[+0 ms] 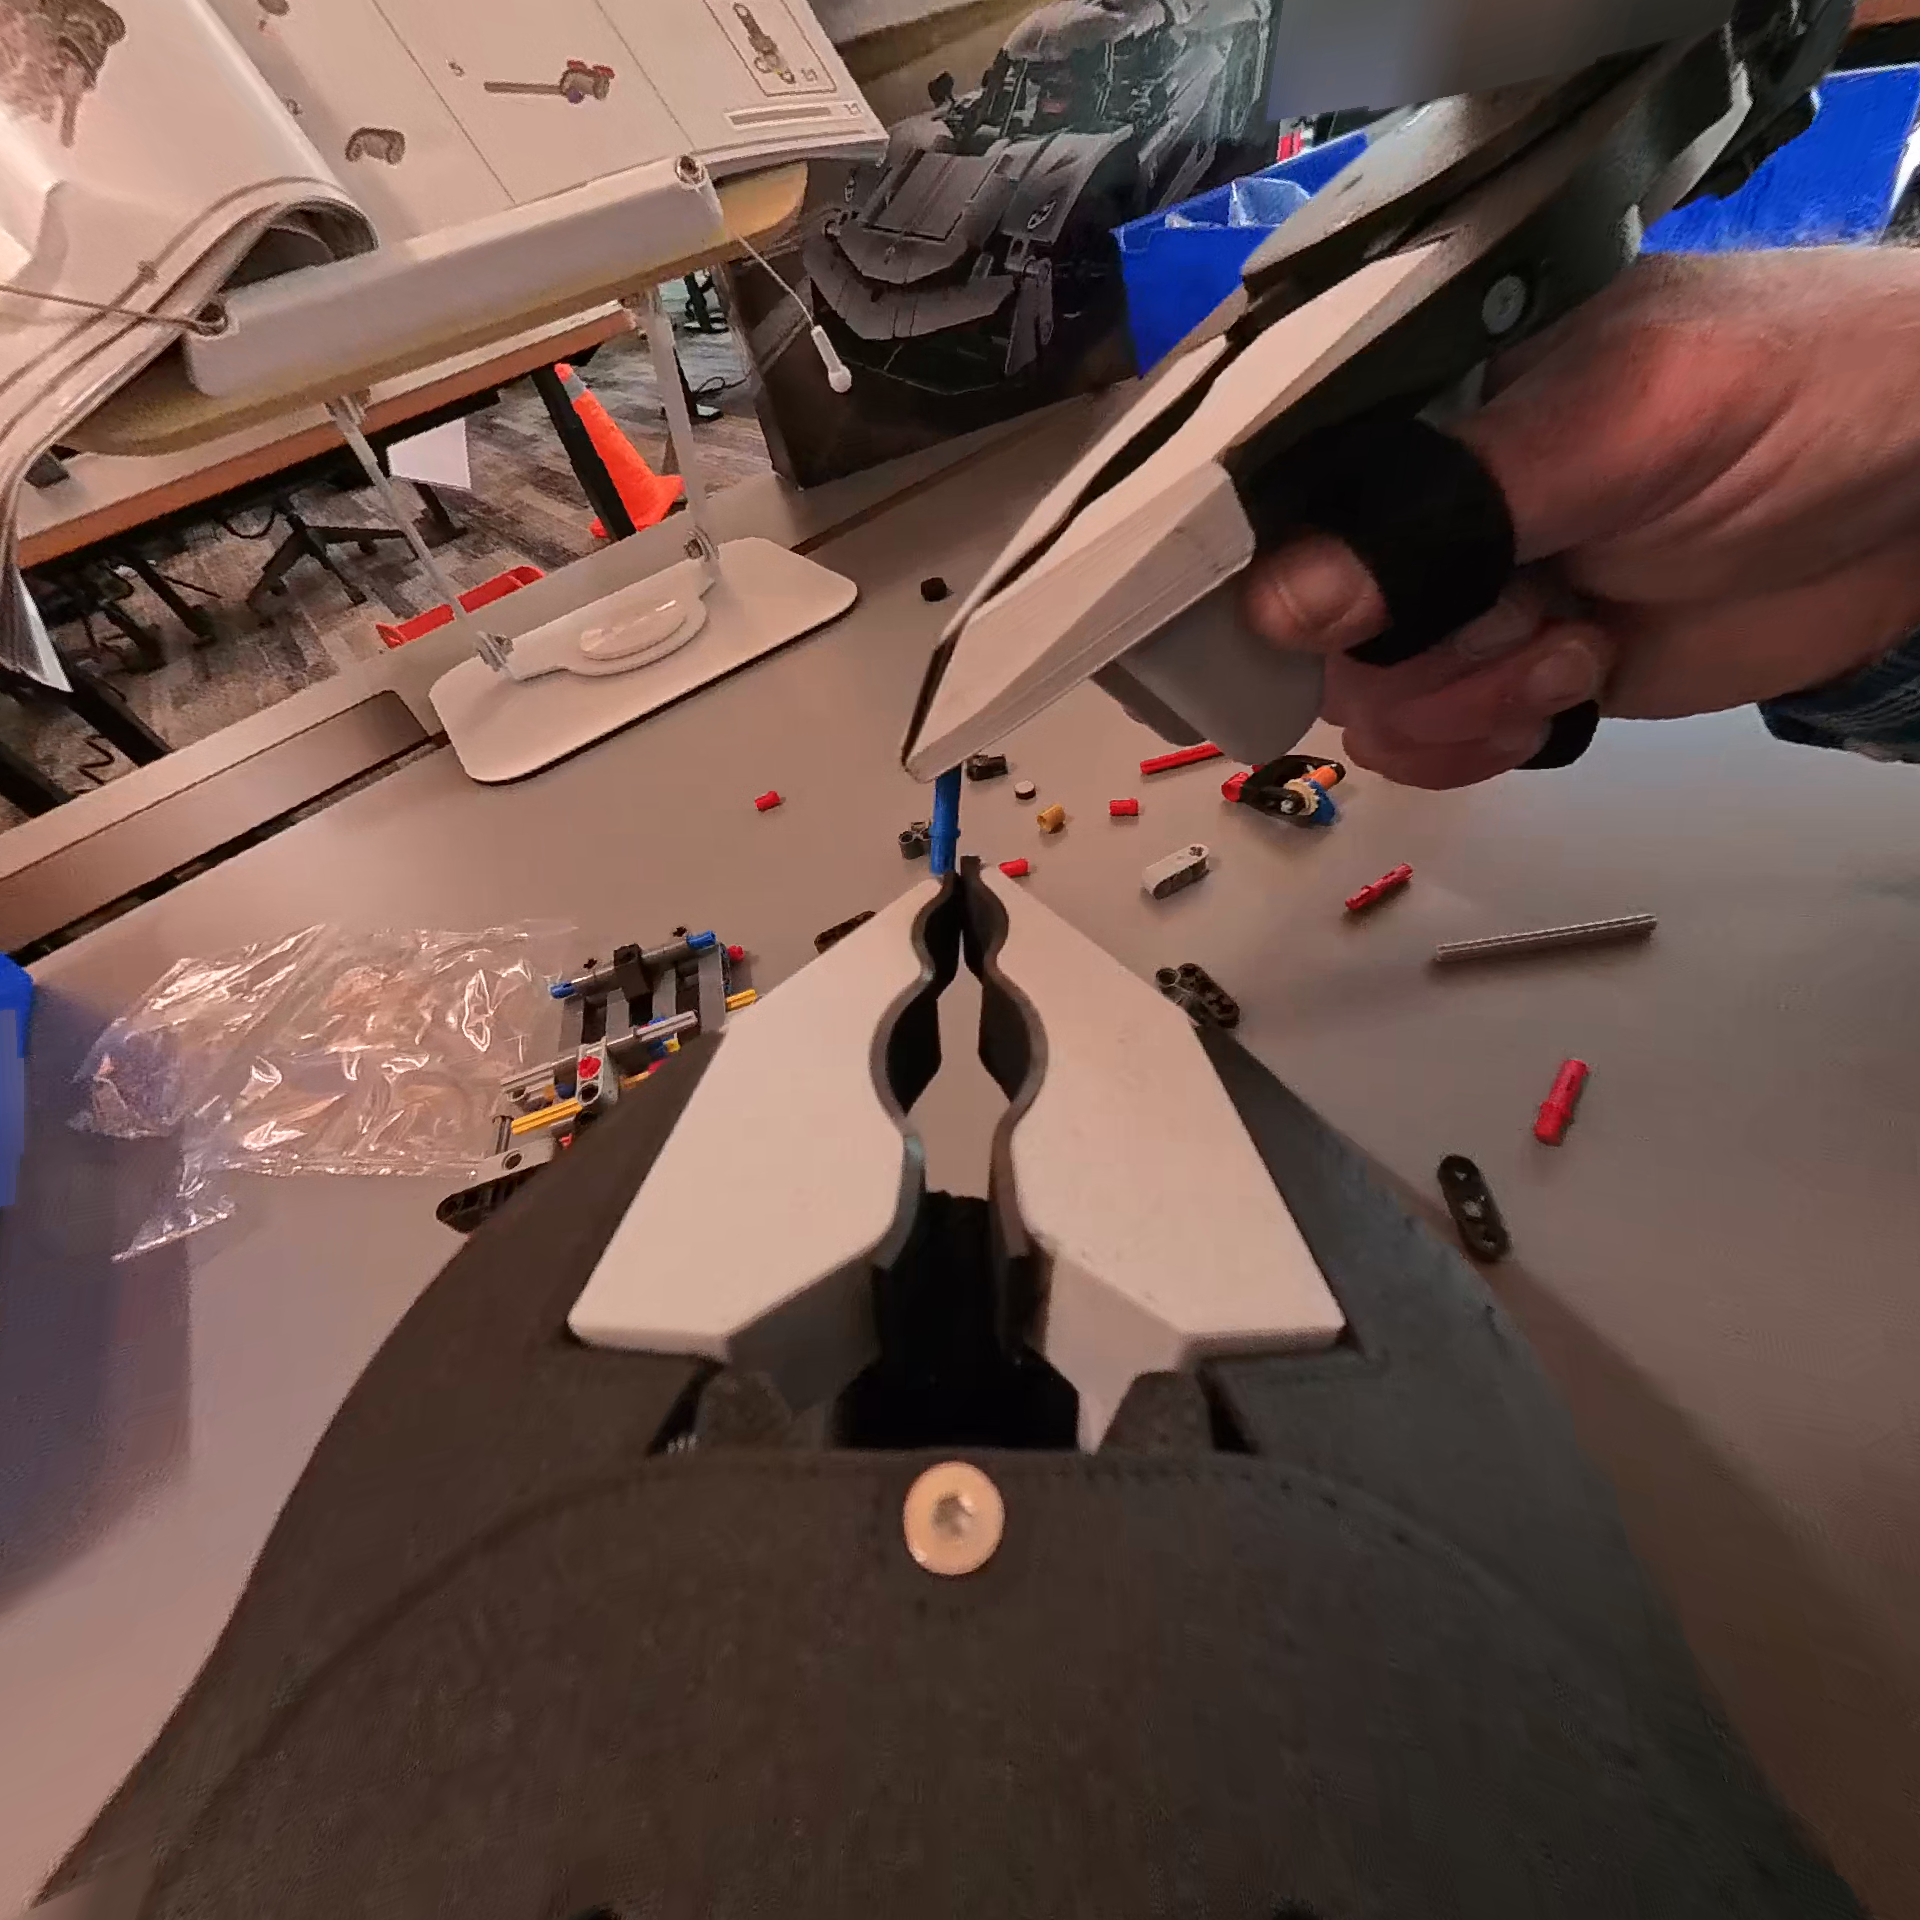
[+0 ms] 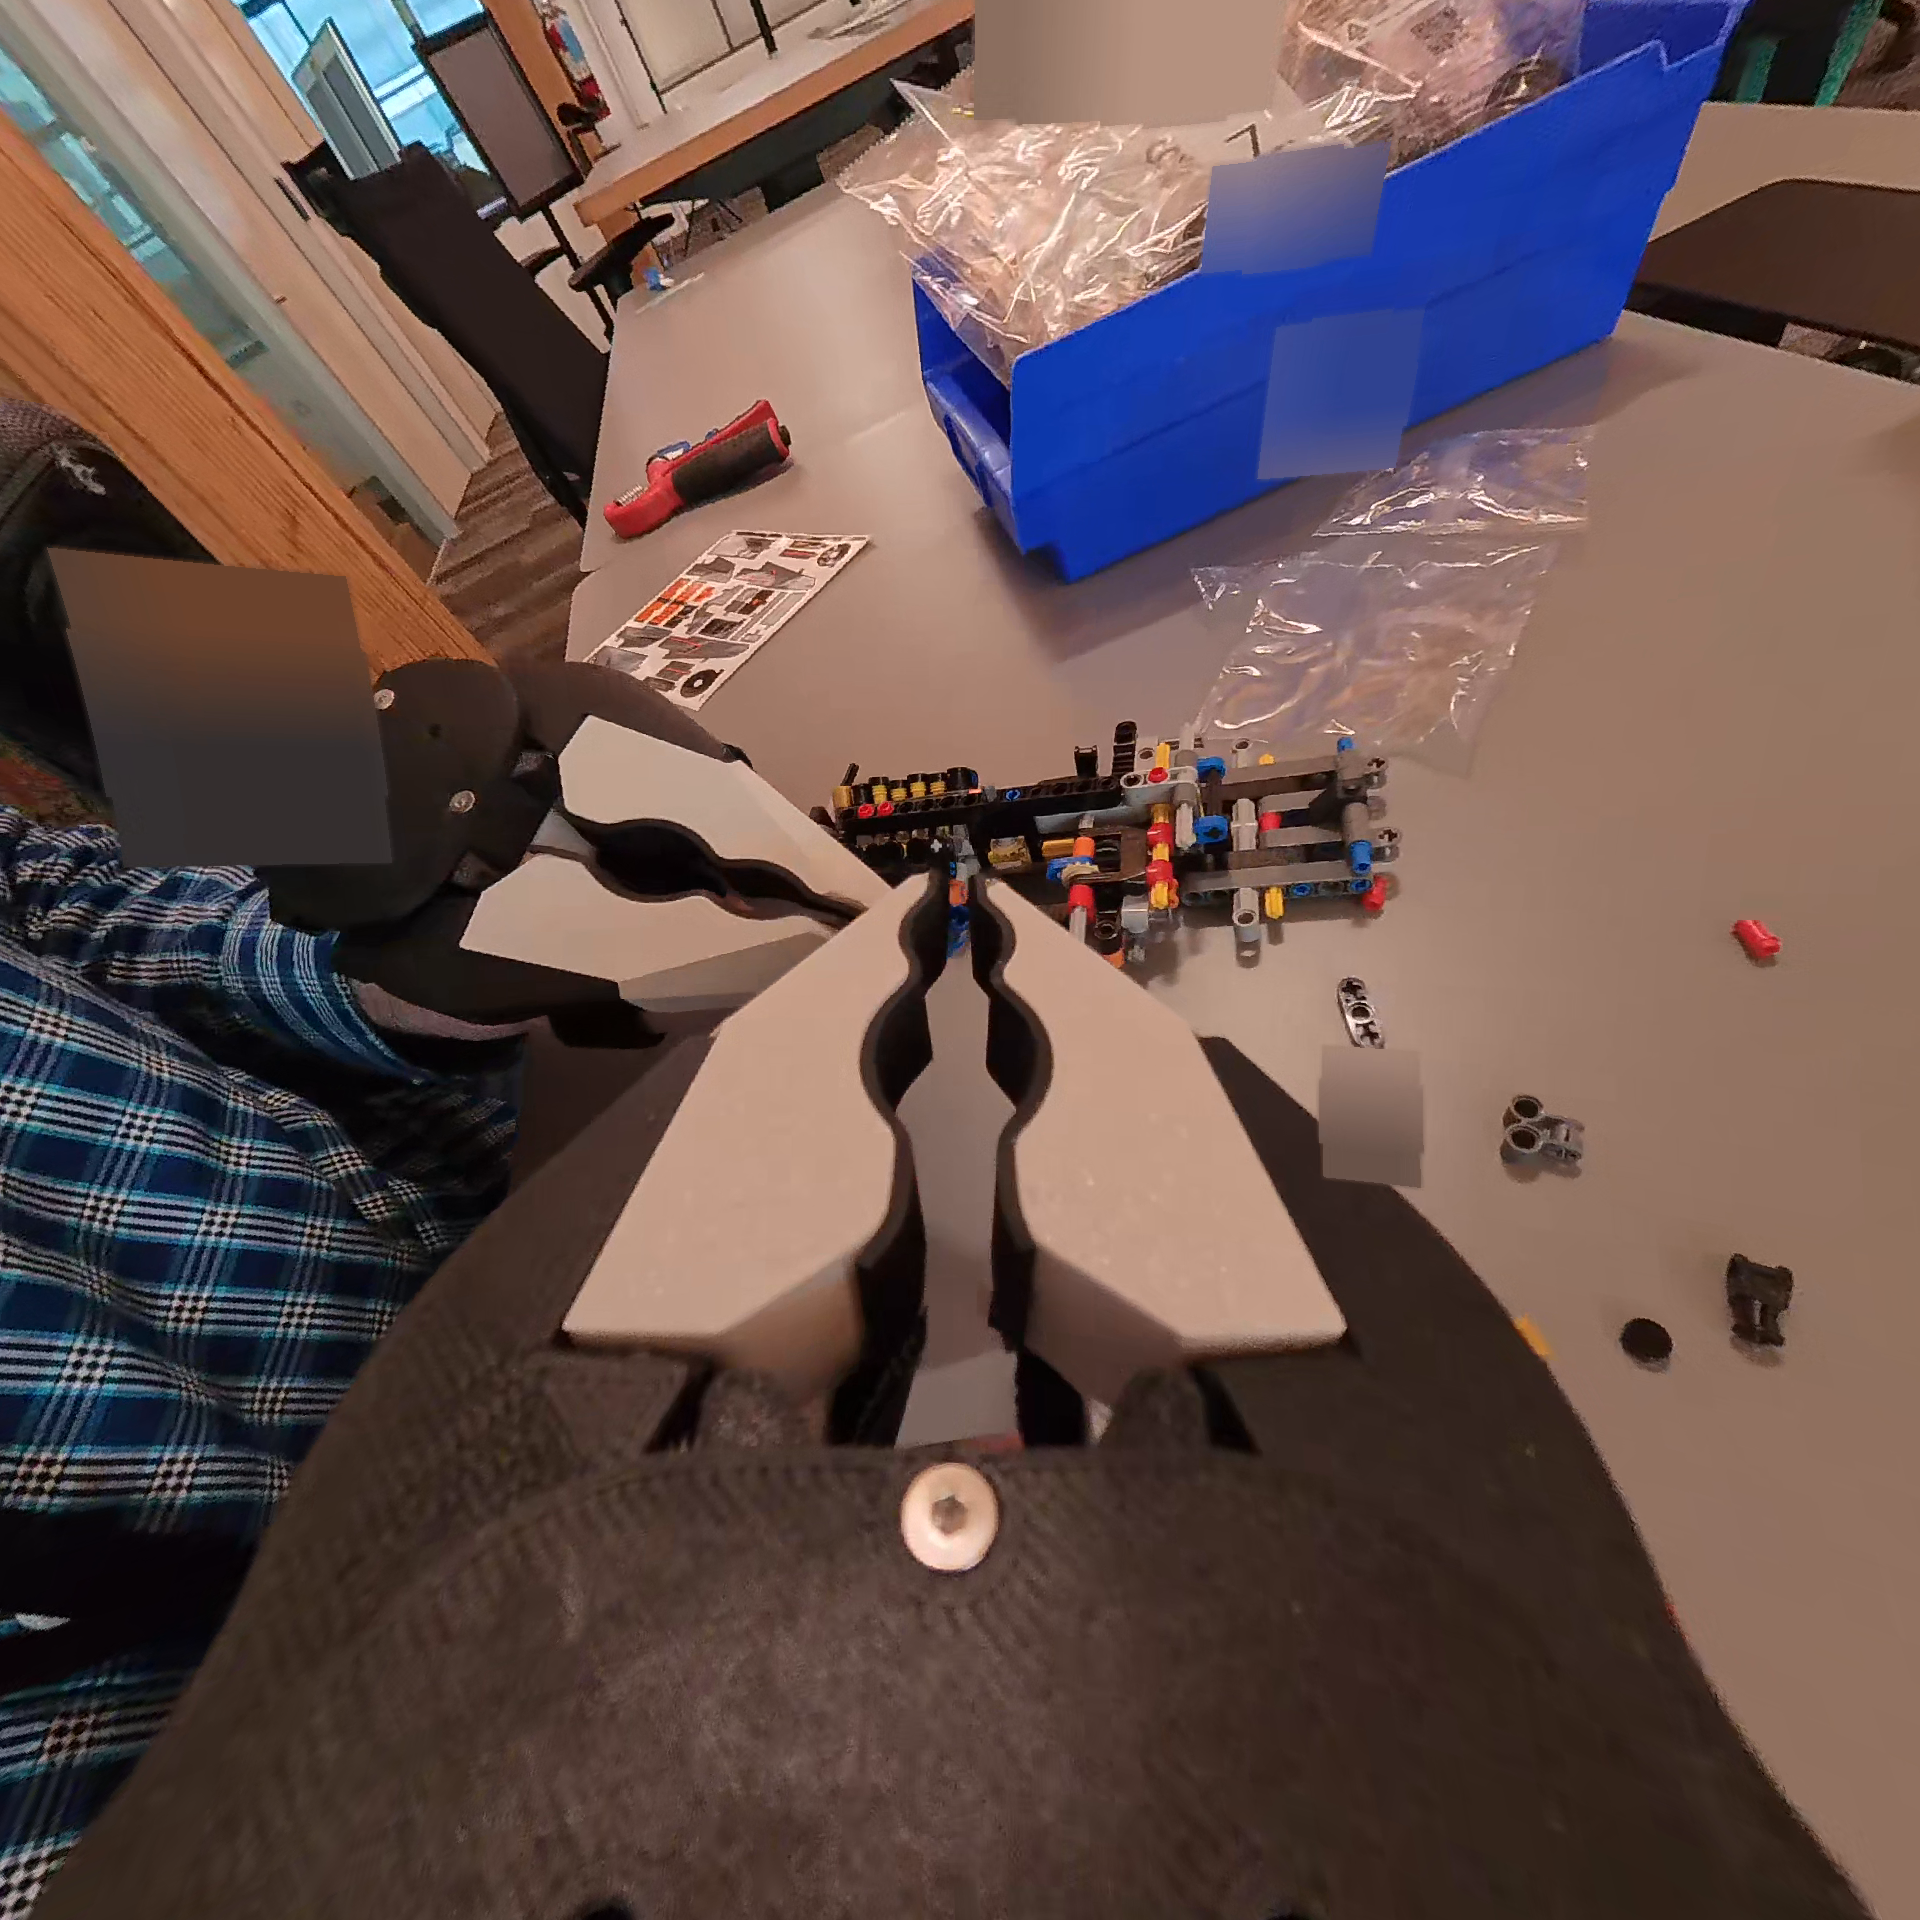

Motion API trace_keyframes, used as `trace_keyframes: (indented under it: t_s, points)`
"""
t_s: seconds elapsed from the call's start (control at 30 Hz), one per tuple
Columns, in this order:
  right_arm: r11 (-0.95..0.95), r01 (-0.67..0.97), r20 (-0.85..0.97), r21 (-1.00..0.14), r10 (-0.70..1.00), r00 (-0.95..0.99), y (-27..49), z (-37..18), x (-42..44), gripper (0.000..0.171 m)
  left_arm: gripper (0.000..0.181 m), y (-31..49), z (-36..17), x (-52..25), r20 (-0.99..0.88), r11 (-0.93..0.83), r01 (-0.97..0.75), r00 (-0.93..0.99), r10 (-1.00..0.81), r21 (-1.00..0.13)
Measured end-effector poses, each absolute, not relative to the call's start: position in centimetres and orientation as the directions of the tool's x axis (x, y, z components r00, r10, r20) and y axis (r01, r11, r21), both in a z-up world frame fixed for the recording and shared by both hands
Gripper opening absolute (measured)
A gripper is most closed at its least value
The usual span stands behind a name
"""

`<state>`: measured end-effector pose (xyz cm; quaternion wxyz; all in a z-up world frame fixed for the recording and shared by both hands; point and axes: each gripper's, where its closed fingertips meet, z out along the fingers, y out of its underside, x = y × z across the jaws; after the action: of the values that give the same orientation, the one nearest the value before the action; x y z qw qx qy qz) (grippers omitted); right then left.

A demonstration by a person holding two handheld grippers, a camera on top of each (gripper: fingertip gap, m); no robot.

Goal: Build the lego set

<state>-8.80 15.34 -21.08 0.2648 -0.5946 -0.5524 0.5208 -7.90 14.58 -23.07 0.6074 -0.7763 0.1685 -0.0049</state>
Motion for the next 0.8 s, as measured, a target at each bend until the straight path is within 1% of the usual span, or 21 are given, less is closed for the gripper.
trace_keyframes:
  t_s: [0.13,0.23,0.33,0.4,0.43,0.47,0.5,0.53,0.67,0.8]
  points:
    - [-0.270,0.368,-0.343,-0.890,0.928,-0.148,15.9,-21.0,-8.6,0.000,0.000,14.9,-23.1,-7.8,-0.202,-0.204,-0.261,0.941,-0.270,-0.944]
    - [-0.271,0.373,-0.344,-0.887,0.928,-0.144,16.3,-21.1,-8.4,0.000,0.000,15.0,-22.8,-8.1,-0.249,-0.191,-0.298,0.938,-0.243,-0.935]
    - [-0.267,0.398,-0.349,-0.878,0.925,-0.151,16.2,-21.5,-8.3,0.000,0.000,15.1,-22.5,-8.3,-0.376,-0.161,-0.413,0.900,-0.219,-0.896]
    - [-0.262,0.418,-0.358,-0.870,0.918,-0.169,15.7,-21.7,-8.3,0.000,0.013,15.2,-22.4,-8.1,-0.469,-0.154,-0.502,0.859,-0.208,-0.851]
    - [-0.261,0.424,-0.359,-0.867,0.918,-0.169,15.6,-21.8,-8.4,0.000,0.014,15.3,-22.5,-7.9,-0.505,-0.150,-0.538,0.837,-0.211,-0.829]
    - [-0.260,0.432,-0.360,-0.864,0.917,-0.170,15.5,-21.9,-8.4,0.001,0.009,15.4,-22.7,-7.6,-0.521,-0.150,-0.557,0.825,-0.221,-0.817]
    - [-0.260,0.435,-0.364,-0.862,0.915,-0.173,15.4,-21.9,-8.4,0.001,0.001,15.4,-22.7,-7.5,-0.522,-0.147,-0.558,0.823,-0.222,-0.817]
    - [-0.267,0.436,-0.371,-0.859,0.913,-0.172,15.4,-21.9,-8.4,0.001,0.000,15.4,-22.7,-7.4,-0.523,-0.143,-0.557,0.824,-0.218,-0.818]
    - [-0.281,0.437,-0.386,-0.854,0.907,-0.171,15.4,-21.9,-8.4,0.000,0.000,15.5,-22.7,-7.0,-0.516,-0.143,-0.551,0.827,-0.222,-0.822]
    - [-0.323,0.410,-0.417,-0.853,0.894,-0.164,15.7,-21.6,-8.6,0.000,0.000,15.6,-22.4,-7.2,-0.400,-0.155,-0.437,0.890,-0.219,-0.886]
